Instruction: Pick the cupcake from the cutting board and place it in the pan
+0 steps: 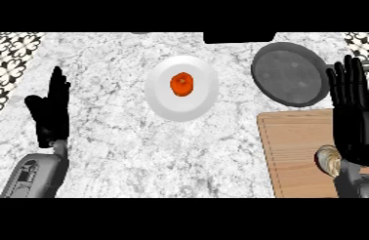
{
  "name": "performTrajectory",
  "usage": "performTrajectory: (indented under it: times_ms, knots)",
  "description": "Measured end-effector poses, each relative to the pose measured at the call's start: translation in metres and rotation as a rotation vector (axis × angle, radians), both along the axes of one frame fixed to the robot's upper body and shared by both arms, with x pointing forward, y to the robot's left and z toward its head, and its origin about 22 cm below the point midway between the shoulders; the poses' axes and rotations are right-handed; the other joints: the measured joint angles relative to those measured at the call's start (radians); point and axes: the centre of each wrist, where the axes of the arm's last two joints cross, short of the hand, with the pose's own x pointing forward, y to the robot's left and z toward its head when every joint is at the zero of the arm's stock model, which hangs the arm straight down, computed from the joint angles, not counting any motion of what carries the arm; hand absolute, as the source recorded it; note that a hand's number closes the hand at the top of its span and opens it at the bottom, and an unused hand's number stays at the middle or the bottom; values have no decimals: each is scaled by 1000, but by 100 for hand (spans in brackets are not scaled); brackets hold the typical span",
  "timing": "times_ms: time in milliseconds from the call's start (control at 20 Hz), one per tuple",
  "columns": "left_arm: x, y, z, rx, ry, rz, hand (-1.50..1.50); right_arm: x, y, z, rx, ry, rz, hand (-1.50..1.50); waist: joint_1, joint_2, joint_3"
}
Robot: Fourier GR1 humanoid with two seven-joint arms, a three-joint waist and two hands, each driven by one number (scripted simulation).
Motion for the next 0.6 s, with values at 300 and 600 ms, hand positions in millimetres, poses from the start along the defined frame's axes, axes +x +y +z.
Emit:
performTrajectory:
  times_ms: [300, 600]
  knots:
    - [9, -14, 18, 25, -56, -135, 0, -7, -11, -28, -101, 181, 447, 150, 35, 4, -24]
    - [3, -17, 15, -21, -49, -233, 0, -22, -98, -35, -275, 137, 564, -150, 11, -2, -28]
